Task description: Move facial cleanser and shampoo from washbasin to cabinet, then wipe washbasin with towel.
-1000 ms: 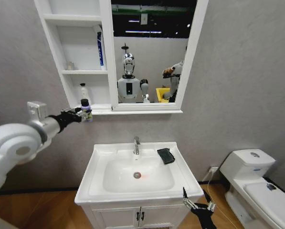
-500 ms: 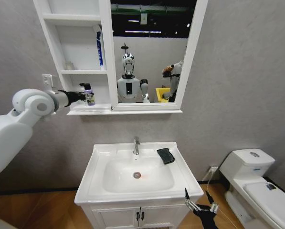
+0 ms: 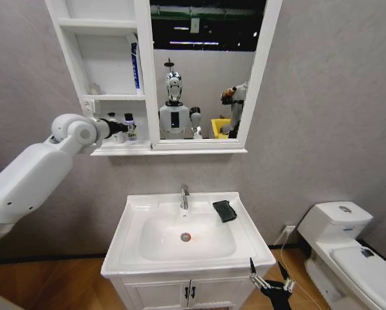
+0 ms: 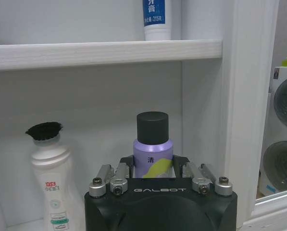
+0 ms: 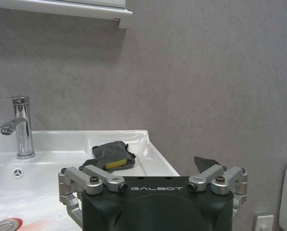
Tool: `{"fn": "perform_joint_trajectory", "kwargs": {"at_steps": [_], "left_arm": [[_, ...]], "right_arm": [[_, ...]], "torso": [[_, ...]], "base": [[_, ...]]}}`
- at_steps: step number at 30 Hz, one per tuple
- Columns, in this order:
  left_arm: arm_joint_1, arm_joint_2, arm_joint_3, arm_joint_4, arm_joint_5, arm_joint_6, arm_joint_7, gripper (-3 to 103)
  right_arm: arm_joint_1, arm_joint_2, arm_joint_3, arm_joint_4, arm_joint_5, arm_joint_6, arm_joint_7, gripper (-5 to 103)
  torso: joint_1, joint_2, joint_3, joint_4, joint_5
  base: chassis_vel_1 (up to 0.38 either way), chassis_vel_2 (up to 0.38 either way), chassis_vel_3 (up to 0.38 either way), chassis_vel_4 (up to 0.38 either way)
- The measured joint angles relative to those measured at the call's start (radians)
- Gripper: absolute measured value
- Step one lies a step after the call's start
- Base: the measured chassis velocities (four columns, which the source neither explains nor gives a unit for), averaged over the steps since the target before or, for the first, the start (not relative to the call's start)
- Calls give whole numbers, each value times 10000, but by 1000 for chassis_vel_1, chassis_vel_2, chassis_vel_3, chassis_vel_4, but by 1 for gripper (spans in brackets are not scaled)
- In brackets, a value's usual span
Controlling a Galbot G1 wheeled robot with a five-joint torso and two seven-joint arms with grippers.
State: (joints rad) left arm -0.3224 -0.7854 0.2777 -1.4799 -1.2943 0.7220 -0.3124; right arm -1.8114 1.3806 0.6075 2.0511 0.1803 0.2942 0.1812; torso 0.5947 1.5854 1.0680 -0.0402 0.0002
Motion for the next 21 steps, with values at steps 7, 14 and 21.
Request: {"fn": "perform_joint_trajectory", "kwargs": {"at_steps": [7,14,21], "left_arm": [[30,-258,-3,169,178,19,-121,42],[187,-213,-79,223,240,17,-149,42],[416,-292,-299,302,283,-61,-222,54]], "right_arm": [[-34,-40,57,-18,69,35,17,100],[-29,-40,66,-7,76,41,37,100],[-108,-51,106,46,76,97,89,100]], "torso": [[-1,0,0,2,-2],[-2,1,0,4,-2],[-2,2,0,1,-2]], "base": [[0,0,0,0],[0,0,0,0],[0,0,0,0]]}}
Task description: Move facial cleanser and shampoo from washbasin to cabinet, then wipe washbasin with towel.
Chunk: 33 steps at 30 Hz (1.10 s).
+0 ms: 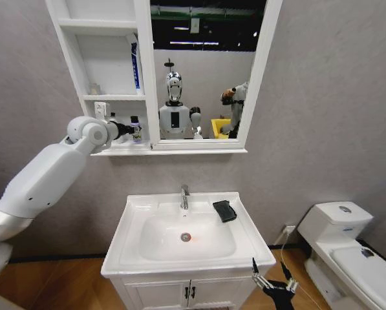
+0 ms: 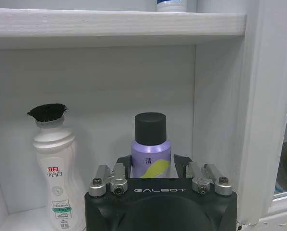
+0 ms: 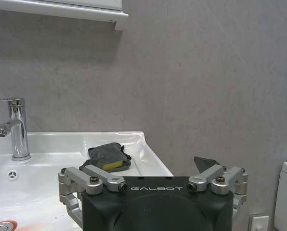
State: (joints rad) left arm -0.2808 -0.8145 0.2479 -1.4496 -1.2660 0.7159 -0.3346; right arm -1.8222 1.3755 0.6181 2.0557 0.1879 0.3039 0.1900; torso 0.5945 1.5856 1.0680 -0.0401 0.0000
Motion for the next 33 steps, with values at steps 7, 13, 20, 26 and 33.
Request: {"fn": "perform_joint_trajectory", "kwargs": {"at_steps": [7,13,20,26,33], "left_arm": [[197,178,-182,-168,46,-50,-3,81],[679,654,-740,-839,39,-284,124,96],[3508,2043,-2725,-3888,594,-1486,660,100],[7317,2671,-4404,-5524,3252,-2379,116,100],[11852,1557,-7374,-6733,3677,-2469,-714,100]], "right_arm": [[-32,-3,4,-34,-10,64,25,100],[-29,5,-2,-54,-19,65,28,100],[96,-35,-68,-187,-38,15,28,100],[291,-199,-91,-355,-16,-73,26,100],[714,-354,-13,-328,91,-416,0,100]], "torso": [[0,0,0,2,0],[1,-1,0,-2,1],[-1,0,-3,0,0],[0,0,-2,0,1],[-1,0,-1,0,1]], "base": [[0,0,0,0],[0,0,0,0],[0,0,0,0],[0,0,0,0],[0,0,0,0]]}}
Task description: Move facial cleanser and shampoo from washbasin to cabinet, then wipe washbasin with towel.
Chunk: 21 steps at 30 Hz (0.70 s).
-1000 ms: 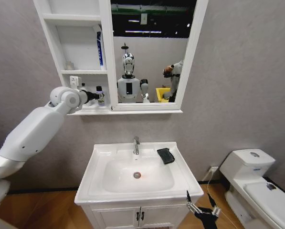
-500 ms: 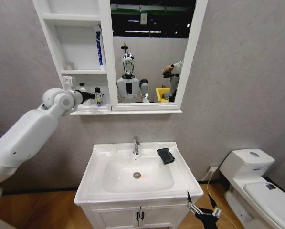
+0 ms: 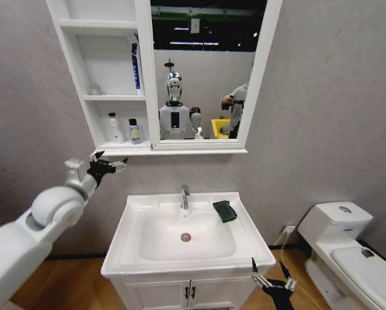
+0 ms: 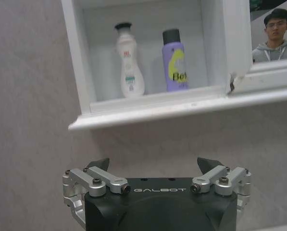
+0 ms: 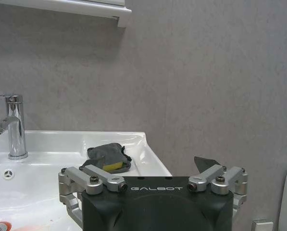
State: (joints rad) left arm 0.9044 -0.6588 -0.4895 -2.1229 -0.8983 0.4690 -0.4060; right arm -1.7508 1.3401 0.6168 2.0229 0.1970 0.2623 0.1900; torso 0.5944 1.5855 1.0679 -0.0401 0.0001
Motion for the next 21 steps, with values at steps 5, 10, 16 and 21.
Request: {"fn": "perform_joint_trajectory", "kwargs": {"at_steps": [5,10,16,21], "left_arm": [[3466,-1316,-2557,-670,1702,-823,1537,100],[5812,-2550,-4194,-1124,2625,-1490,3526,100],[7738,-4423,-5529,-1827,3501,-2244,5069,100],[8173,-5442,-5208,-2230,3879,-2362,5286,100]], "right_arm": [[496,-157,259,561,469,-524,-30,100],[906,-317,453,910,904,-916,-29,100],[1755,-583,556,1200,1541,-1550,-75,100],[2111,-663,513,1284,1640,-1915,-147,100]], "torso": [[1,0,-1,-1,0],[1,-1,0,9,-3],[1,-1,0,2,1],[2,-1,1,6,2]], "base": [[0,0,0,0],[0,0,0,0],[0,0,0,0],[0,0,0,0]]}}
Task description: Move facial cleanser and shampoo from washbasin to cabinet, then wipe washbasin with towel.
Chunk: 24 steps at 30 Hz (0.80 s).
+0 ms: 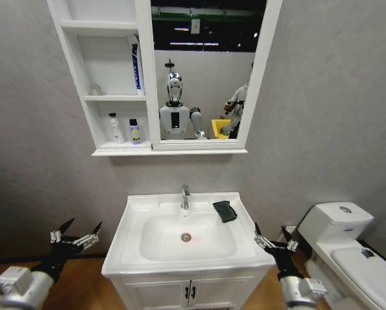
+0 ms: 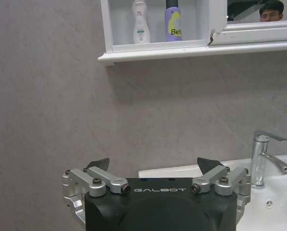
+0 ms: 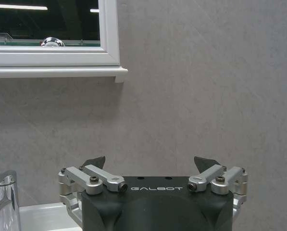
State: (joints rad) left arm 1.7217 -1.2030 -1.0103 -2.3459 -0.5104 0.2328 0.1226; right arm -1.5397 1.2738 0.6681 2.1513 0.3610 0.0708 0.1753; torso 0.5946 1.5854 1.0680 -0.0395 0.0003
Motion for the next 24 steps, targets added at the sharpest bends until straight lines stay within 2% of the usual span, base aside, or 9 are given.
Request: {"fn": "perform_joint_trajectory", "kwargs": {"at_steps": [2,9,21,23,24], "left_arm": [[-110,-521,451,-196,196,14,6,100],[-168,-1138,689,-458,485,110,42,100],[-266,-1235,711,-462,541,209,23,100],[-272,-1226,714,-458,536,213,17,100],[-276,-1215,716,-454,532,215,14,100]], "right_arm": [[-62,82,-14,85,-132,-47,-71,100],[-119,169,-174,31,-412,-48,-189,100],[344,144,-249,-625,-379,-149,-237,100],[689,65,-143,-1014,-275,-275,-296,100],[1215,-62,-165,-1594,-188,-446,-331,100]], "torso": [[0,1,-1,-12,-2],[0,0,0,-5,-1],[0,0,0,-4,-3],[0,1,0,-10,-5],[0,0,0,-5,-2]], "base": [[0,0,0,0],[0,0,0,0],[0,0,0,0],[0,0,0,0],[0,0,0,0]]}}
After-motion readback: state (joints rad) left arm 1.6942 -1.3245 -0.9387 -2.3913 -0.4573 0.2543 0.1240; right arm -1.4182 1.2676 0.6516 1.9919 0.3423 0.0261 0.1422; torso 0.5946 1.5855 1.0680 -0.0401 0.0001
